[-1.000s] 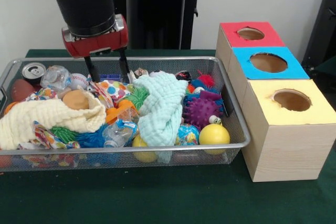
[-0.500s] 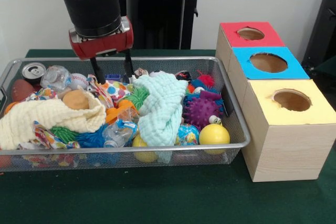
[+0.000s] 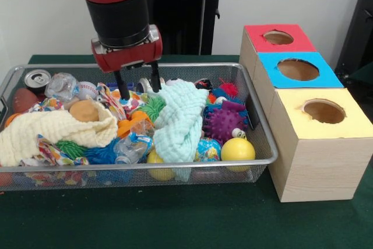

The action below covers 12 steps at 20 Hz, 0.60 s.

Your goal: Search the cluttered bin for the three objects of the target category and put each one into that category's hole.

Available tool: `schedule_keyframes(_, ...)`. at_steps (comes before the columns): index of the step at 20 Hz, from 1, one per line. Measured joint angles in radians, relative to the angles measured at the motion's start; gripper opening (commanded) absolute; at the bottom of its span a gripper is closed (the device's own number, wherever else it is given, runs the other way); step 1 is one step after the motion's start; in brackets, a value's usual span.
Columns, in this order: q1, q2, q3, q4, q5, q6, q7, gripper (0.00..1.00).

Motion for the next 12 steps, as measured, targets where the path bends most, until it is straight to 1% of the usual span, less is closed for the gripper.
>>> schedule_keyframes(1,0.015,0.003,-0.001,-0.005,0.0,0.0,0.0,1.0)
schedule_keyframes(5,0.036,0.012,-0.001,-0.017,0.0,0.0,0.0,1.0)
schedule_keyframes(9,0.065,0.034,-0.001,-0.054,0.0,0.0,0.0,1.0)
schedule_keyframes(12,0.088,0.055,-0.003,-0.102,0.0,0.003,0.0,1.0)
